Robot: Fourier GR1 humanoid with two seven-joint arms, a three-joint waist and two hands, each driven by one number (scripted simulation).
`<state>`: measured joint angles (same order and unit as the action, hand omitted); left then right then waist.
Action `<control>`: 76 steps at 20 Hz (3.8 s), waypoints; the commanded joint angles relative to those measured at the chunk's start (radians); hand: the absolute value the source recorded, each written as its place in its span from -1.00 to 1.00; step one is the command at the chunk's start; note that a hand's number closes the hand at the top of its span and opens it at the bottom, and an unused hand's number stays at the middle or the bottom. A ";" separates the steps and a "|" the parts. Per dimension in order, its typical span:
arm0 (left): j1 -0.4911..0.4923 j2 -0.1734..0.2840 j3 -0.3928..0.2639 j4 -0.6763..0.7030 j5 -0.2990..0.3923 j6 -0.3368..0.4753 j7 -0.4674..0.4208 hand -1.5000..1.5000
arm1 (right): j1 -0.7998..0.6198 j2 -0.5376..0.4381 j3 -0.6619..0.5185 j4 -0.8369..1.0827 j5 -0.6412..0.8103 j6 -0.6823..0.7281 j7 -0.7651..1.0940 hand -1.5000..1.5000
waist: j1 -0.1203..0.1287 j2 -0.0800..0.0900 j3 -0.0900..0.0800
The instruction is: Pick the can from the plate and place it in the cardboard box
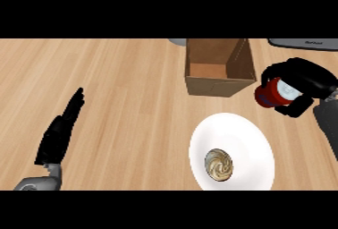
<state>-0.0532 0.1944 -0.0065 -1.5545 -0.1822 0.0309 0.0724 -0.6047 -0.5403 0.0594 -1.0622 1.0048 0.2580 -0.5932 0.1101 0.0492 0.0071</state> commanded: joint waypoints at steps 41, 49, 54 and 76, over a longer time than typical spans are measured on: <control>0.028 -0.008 0.019 0.021 -0.009 0.004 0.001 0.00 | -0.713 0.315 0.053 0.800 -0.292 0.063 -0.292 1.00 | -0.045 -0.029 -0.007; -0.003 -0.005 0.021 -0.014 -0.012 0.000 0.046 0.00 | -0.688 0.405 0.058 0.919 -0.264 -0.011 -0.215 -1.00 | -0.035 -0.021 -0.007; -0.019 -0.031 0.008 0.004 -0.035 0.027 0.051 0.00 | -0.725 0.453 -0.023 0.936 -0.340 0.034 -0.201 -1.00 | -0.045 -0.025 -0.007; -0.043 -0.024 0.006 0.006 -0.019 -0.005 0.020 0.00 | -0.755 0.036 -0.461 1.023 -0.765 0.296 0.042 -1.00 | 0.007 0.022 -0.003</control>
<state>-0.0871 0.1753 0.0000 -1.5552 -0.2026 0.0238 0.0966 -1.3733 -0.4112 -0.3672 -0.0471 0.2737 0.4913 -0.5733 0.1132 0.0625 0.0023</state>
